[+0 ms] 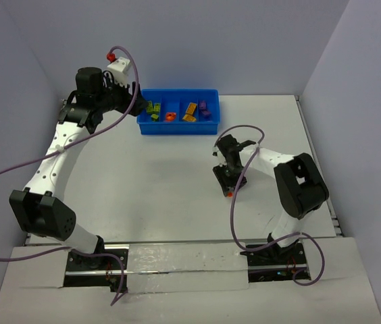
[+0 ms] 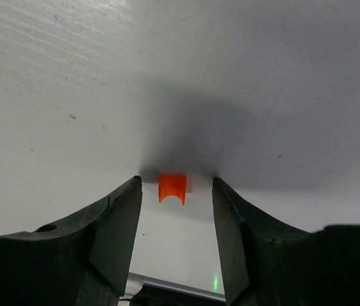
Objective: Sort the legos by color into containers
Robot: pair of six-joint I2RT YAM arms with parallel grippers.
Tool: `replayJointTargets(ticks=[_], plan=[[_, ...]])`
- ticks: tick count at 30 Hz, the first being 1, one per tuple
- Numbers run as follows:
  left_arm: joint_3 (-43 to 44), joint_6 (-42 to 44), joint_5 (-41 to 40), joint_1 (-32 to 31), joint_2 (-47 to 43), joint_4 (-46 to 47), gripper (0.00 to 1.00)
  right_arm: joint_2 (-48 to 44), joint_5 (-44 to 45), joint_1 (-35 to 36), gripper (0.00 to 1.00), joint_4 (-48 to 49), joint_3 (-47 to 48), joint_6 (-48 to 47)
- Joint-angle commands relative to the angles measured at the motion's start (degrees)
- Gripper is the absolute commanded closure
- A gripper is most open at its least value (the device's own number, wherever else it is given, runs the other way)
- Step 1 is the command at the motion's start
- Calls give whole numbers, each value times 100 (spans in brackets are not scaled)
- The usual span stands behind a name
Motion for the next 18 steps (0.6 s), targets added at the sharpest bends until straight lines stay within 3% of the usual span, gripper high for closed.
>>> replayJointTargets(ticks=[1, 18], plan=[[-1, 36, -88, -8, -91, 295, 25, 229, -71, 36, 45, -97, 281, 87], [10, 59, -97, 9, 12, 410, 25, 266, -268, 28, 52, -204, 168, 123]])
